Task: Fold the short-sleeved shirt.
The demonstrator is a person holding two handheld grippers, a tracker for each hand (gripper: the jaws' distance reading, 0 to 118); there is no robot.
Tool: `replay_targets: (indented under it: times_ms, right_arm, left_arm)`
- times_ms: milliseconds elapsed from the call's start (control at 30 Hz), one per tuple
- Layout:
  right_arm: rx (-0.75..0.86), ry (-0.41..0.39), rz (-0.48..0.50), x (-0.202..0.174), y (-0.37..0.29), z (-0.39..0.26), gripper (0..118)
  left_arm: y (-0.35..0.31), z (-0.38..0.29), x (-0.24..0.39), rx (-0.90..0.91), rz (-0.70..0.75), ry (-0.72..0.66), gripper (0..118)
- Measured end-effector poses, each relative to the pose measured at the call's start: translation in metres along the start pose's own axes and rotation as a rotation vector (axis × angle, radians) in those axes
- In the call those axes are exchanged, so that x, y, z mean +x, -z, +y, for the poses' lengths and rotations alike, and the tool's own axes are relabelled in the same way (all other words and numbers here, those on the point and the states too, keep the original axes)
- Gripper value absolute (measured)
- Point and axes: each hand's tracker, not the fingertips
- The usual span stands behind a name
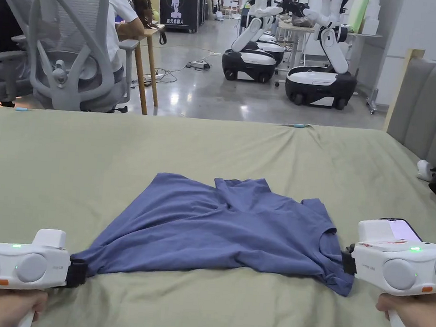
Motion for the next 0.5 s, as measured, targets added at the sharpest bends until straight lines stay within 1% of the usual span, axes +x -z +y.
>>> replay_targets:
  times_ms: [33, 67, 100, 167, 233, 267, 300, 333, 367, 400, 433, 467, 500]
  right_arm:
    - [-0.005, -0.005, -0.001, 0.000, 0.006, 0.003, 0]
    - [-0.012, -0.013, 0.002, 0.000, 0.011, 0.008, 0]
    - [-0.019, -0.025, 0.006, -0.001, 0.017, 0.015, 0]
    - [-0.012, -0.038, 0.021, -0.002, 0.030, 0.034, 1]
    - [0.016, 0.003, 0.085, 0.001, 0.047, 0.059, 15]
    - [0.021, 0.018, 0.102, 0.002, 0.059, 0.075, 15]
    - [0.013, 0.019, 0.123, 0.004, 0.076, 0.091, 42]
    - [0.001, 0.008, 0.131, 0.003, 0.090, 0.104, 85]
    - [-0.006, -0.007, 0.144, 0.001, 0.105, 0.118, 102]
    - [-0.009, -0.029, 0.161, -0.001, 0.119, 0.131, 100]
    - [-0.024, -0.052, 0.177, -0.001, 0.135, 0.142, 92]
    - [-0.041, -0.073, 0.184, -0.003, 0.151, 0.153, 87]
    - [-0.048, -0.091, 0.182, -0.006, 0.166, 0.161, 86]
  left_arm:
    - [-0.003, 0.003, 0.002, 0.024, 0.017, 0.030, 2]
    - [-0.007, 0.006, 0.004, 0.047, 0.038, 0.049, 2]
    - [-0.008, 0.010, 0.003, 0.016, 0.023, 0.043, 2]
    - [-0.010, 0.015, -0.002, 0.015, 0.014, 0.025, 2]
    - [-0.012, 0.016, -0.009, 0.018, -0.011, -0.012, 2]
    - [-0.017, 0.016, -0.008, 0.022, -0.022, -0.032, 2]
    - [-0.017, 0.015, -0.010, 0.021, -0.030, -0.046, 2]
    - [-0.017, 0.014, -0.011, 0.022, -0.036, -0.052, 2]
    - [-0.017, 0.013, -0.011, 0.023, -0.039, -0.055, 2]
    - [-0.017, 0.012, -0.010, 0.023, -0.041, -0.056, 2]
    - [-0.017, 0.011, -0.010, 0.024, -0.042, -0.055, 2]
    - [-0.016, 0.010, -0.009, 0.023, -0.043, -0.054, 2]
    - [-0.016, 0.009, -0.009, 0.024, -0.042, -0.058, 2]
